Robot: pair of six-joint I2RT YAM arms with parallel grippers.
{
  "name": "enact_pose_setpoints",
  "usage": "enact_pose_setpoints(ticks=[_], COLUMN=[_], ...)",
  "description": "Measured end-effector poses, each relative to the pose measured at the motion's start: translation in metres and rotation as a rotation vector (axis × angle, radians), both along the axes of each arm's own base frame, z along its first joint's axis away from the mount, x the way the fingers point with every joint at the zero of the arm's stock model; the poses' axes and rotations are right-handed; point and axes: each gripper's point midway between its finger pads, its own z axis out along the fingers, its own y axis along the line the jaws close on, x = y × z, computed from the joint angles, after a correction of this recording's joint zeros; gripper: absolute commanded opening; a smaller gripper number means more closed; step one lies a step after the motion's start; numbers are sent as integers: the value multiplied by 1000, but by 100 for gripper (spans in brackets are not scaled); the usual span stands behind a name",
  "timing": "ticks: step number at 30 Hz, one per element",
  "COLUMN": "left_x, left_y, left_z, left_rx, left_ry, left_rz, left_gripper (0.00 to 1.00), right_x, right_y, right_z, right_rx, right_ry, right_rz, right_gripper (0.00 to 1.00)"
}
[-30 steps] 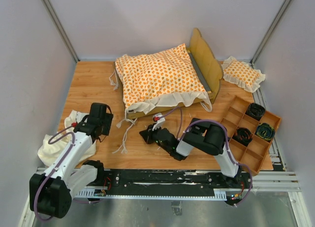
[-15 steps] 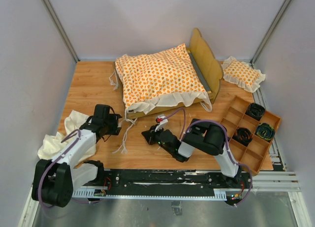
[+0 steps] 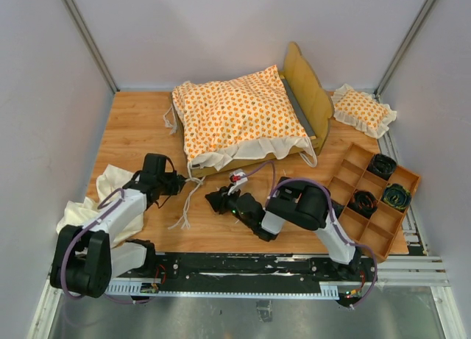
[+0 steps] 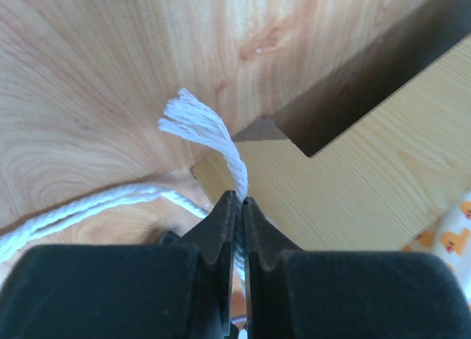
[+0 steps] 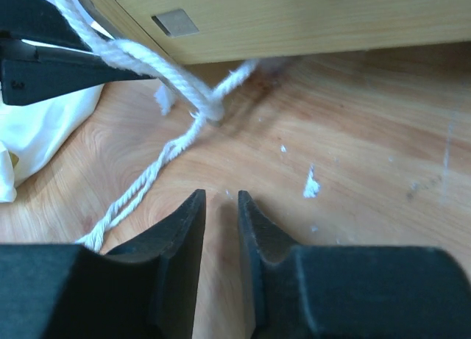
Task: Set up the pet bed
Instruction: Tie the ropes to the bed frame.
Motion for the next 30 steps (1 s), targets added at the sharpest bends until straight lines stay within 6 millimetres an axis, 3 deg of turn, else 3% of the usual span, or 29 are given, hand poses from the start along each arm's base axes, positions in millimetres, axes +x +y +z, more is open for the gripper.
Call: enact_pose_setpoints(ticks=[6,19,23,27,30], left_x=[8,14,14,17,19], left_y=[0,-2,-2,-2,0], left_z=[21,28,32,39,46], left_rx=[-9,-24,-27,-29,-31], left_ry=[-72,-104,-123,-153,-180], left_rz=[6,6,6,8,15], left_gripper=[5,0,0,0,0], right_x=[12,29,34,36,35], right_y=[15,50,58,59,60], right_z=[10,20,20,19,20], right_rx=[64,255,287,299,307], right_ry=[-12,66,103,116,113], right_rz=[-28,-66,-84,-95,-92], right_gripper=[38,37,28,1,0])
